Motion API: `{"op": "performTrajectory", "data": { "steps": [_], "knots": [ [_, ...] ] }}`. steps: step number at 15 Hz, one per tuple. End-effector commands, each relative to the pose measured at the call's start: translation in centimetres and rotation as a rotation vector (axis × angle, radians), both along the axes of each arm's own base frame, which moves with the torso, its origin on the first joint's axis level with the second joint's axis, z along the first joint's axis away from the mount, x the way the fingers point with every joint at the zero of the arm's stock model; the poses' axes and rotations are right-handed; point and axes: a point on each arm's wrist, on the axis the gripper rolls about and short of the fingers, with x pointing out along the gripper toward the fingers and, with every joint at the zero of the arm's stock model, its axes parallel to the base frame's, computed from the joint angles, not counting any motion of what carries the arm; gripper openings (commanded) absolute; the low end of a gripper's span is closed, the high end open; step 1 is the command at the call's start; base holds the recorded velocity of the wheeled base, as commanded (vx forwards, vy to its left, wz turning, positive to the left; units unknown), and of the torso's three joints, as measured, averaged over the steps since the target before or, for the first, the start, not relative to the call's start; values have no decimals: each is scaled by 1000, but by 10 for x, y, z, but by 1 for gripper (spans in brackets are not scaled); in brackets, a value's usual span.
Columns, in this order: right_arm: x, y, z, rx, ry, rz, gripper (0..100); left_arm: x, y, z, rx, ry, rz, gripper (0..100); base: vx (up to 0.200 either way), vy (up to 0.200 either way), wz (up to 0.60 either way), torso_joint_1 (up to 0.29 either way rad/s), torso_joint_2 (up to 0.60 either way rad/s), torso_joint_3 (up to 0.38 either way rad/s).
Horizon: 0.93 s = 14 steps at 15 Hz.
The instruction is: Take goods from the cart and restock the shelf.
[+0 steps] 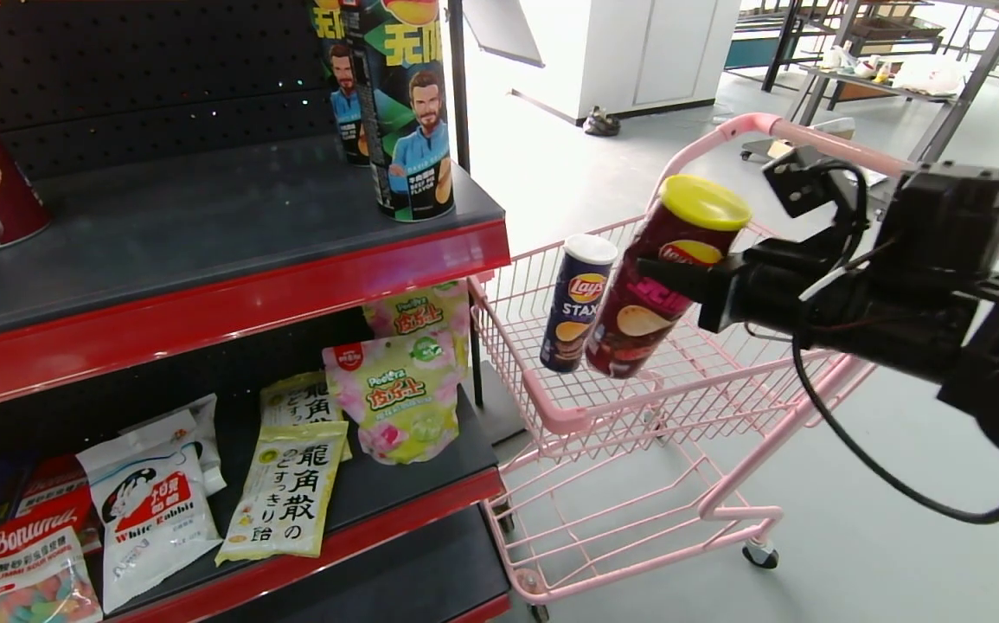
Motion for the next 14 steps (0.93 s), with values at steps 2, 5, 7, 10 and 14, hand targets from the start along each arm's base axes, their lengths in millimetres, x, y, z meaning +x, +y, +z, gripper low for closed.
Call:
{"op": "performTrajectory", "data": {
  "steps": [2, 5, 7, 10, 14],
  "knots": [
    [-61, -37, 63, 17, -165, -95, 0, 0, 0, 0, -1, 1, 1, 100, 0, 0, 0, 0, 0, 0],
    [-129, -64, 56, -8, -114, -246, 0, 0, 0, 0, -1, 2, 1, 100, 0, 0, 0, 0, 0, 0],
    [-168, -82, 20, -54, -36, -341, 0, 0, 0, 0, -1, 2, 1, 100, 0, 0, 0, 0, 0, 0],
    [-214, -110, -27, -103, 51, -580, 0, 0, 0, 0, -1, 2, -1, 100, 0, 0, 0, 0, 0, 0],
    [-238, -119, -42, -145, 129, -682, 0, 0, 0, 0, -1, 2, -4, 100, 0, 0, 0, 0, 0, 0]
  ]
}}
